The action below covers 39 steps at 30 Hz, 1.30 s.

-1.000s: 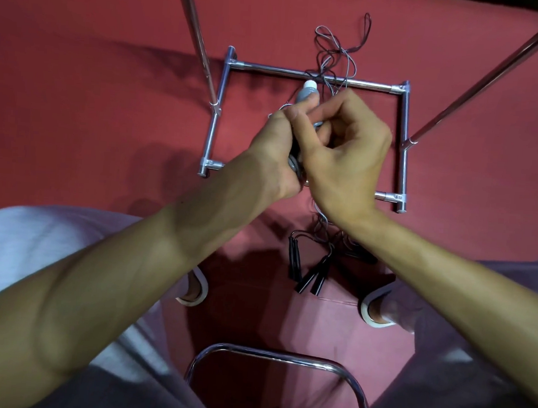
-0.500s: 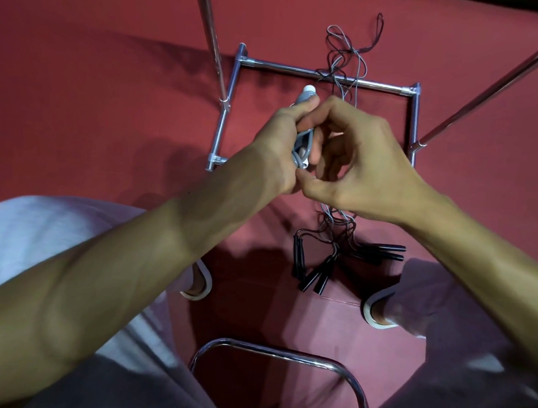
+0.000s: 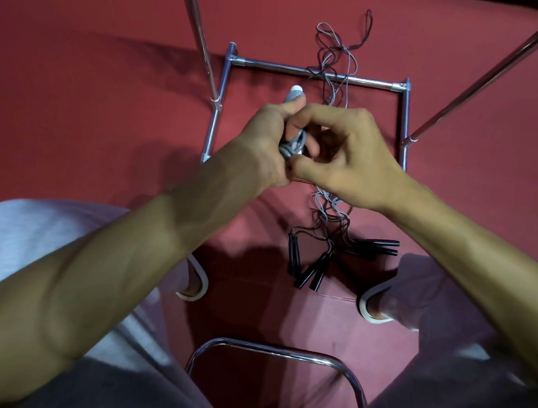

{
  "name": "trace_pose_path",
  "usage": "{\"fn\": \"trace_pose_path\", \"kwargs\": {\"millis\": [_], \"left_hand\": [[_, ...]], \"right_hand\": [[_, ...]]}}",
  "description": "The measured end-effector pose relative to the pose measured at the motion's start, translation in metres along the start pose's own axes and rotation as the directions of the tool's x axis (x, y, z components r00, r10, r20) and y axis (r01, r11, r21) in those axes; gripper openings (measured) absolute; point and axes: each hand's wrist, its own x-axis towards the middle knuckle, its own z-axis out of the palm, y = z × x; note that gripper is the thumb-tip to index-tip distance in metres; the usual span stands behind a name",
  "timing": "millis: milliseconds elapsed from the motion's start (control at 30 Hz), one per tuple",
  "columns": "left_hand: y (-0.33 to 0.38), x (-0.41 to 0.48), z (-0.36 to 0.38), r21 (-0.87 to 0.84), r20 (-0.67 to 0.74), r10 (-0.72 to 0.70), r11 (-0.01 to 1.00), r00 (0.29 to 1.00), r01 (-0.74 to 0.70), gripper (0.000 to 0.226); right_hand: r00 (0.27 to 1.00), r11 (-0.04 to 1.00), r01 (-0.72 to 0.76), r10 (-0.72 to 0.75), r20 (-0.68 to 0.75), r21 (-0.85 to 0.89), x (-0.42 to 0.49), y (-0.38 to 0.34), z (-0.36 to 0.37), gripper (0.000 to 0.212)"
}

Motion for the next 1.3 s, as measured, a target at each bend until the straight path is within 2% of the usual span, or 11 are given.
{"fn": "trace_pose_path", "kwargs": {"millis": [100,267,333,467,567,667,733,833,967,1100,1300], "left_hand": [[0.001,-0.001,0.001,-0.002,-0.044,0.013,1.0,0.999,-0.013,0.041],[0.002,-0.004,0.002,-0.049,-0.039,0.02,0.999,0.999,-0.022,0.047],[0.002,-0.004,0.002,-0.09,-0.046,0.016,0.996,0.999,-0.02,0.038],[0.002,-0.003,0.0,-0.085,-0.046,0.02,0.996,0.999,-0.024,0.031],[0.002,-0.002,0.0,-0.035,-0.041,0.026,0.999,0.999,-0.027,0.026],[0.002,0.001,0.0,-0.013,-0.038,0.005,1.0,0.999,-0.005,0.029],[0.0,0.005,-0.001,0.019,-0.028,0.002,1.0,1.0,-0.002,0.032],[-0.004,0.009,-0.001,0.038,-0.05,-0.006,0.999,0.999,0.008,0.028],[-0.005,0.007,-0.002,0.022,-0.098,-0.014,1.0,0.995,0.016,0.021],[-0.005,0.009,-0.004,0.06,-0.089,-0.034,0.997,0.995,0.04,0.032],[-0.006,0.008,-0.005,0.103,-0.152,-0.028,0.994,0.988,0.044,0.043]], "right_hand": [[1.0,0.997,-0.011,0.011,0.008,0.074,0.001,0.003,0.001,0.024],[0.996,0.972,-0.091,0.087,0.029,0.217,-0.002,0.005,0.0,0.022],[0.995,0.969,-0.098,0.098,0.012,0.228,-0.002,0.005,0.001,0.02],[0.995,0.991,-0.059,0.068,-0.075,0.116,-0.003,0.001,0.006,0.014],[0.992,1.0,0.013,-0.016,-0.123,-0.024,-0.004,-0.003,0.008,0.014],[0.985,0.978,0.117,-0.137,-0.106,-0.176,-0.007,-0.004,0.008,0.018],[0.981,0.964,0.158,-0.179,-0.081,-0.214,-0.01,-0.004,0.009,0.023],[0.977,0.958,0.191,-0.207,-0.051,-0.215,-0.013,-0.003,0.009,0.027],[0.981,0.974,0.19,-0.194,-0.025,-0.121,-0.013,-0.001,0.009,0.026],[0.994,0.992,0.11,-0.11,-0.001,-0.065,-0.012,0.0,0.008,0.028],[0.998,0.997,0.062,-0.063,-0.017,-0.055,-0.011,0.0,0.009,0.022]]}}
